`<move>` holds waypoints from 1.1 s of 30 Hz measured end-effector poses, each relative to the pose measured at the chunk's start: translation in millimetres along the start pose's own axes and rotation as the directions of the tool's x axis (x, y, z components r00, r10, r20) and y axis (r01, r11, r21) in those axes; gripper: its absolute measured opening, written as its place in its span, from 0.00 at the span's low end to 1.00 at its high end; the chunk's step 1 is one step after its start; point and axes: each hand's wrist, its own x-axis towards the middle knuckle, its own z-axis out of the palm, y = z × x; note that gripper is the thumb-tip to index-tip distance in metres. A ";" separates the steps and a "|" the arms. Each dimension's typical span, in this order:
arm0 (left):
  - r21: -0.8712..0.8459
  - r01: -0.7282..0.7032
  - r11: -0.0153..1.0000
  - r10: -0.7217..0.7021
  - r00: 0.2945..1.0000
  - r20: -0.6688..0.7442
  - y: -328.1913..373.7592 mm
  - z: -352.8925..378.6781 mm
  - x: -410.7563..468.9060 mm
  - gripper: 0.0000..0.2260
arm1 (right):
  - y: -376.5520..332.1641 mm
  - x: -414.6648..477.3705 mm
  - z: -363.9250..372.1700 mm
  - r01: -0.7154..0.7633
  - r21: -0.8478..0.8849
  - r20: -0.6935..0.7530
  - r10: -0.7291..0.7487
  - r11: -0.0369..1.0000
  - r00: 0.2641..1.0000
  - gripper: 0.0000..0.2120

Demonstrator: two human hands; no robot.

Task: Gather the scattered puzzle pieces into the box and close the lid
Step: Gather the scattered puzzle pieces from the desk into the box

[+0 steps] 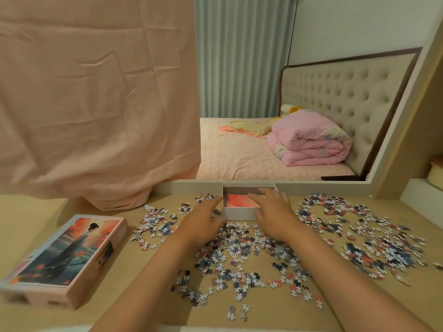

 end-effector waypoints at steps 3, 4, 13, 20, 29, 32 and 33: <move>0.181 0.063 0.982 -0.055 0.997 -0.048 -6.4 -3.4 -5.7 0.24 | -20.4 -14.6 -14.1 0.091 0.130 -0.063 -0.084 0.987 0.995 0.18; 0.299 0.072 0.952 -0.077 0.997 0.008 -8.9 -3.4 -8.2 0.26 | -28.1 -18.9 -18.2 0.092 0.173 0.013 -0.096 0.981 0.995 0.17; 0.456 -0.150 0.877 0.040 0.969 0.242 -17.1 0.6 -10.7 0.33 | -49.9 -13.7 -1.3 0.008 0.060 0.487 -0.036 0.998 0.873 0.45; 0.316 -0.225 0.922 0.162 0.963 0.215 -21.9 5.3 -3.4 0.26 | -46.5 0.0 7.9 0.025 0.098 0.439 -0.066 0.995 0.896 0.38; 0.251 -0.236 0.939 0.205 0.968 0.142 -15.2 7.1 -0.3 0.10 | -51.3 3.7 15.3 -0.042 0.265 0.319 -0.046 0.963 0.947 0.13; 0.190 -0.172 0.966 0.161 0.984 0.074 -13.8 10.0 -0.9 0.07 | -52.1 3.1 14.5 -0.042 0.274 0.255 -0.030 0.961 0.966 0.10; 0.153 -0.153 0.976 0.147 0.988 0.054 -13.0 10.3 -1.4 0.06 | -52.0 3.1 13.4 -0.052 0.298 0.253 -0.027 0.953 0.967 0.08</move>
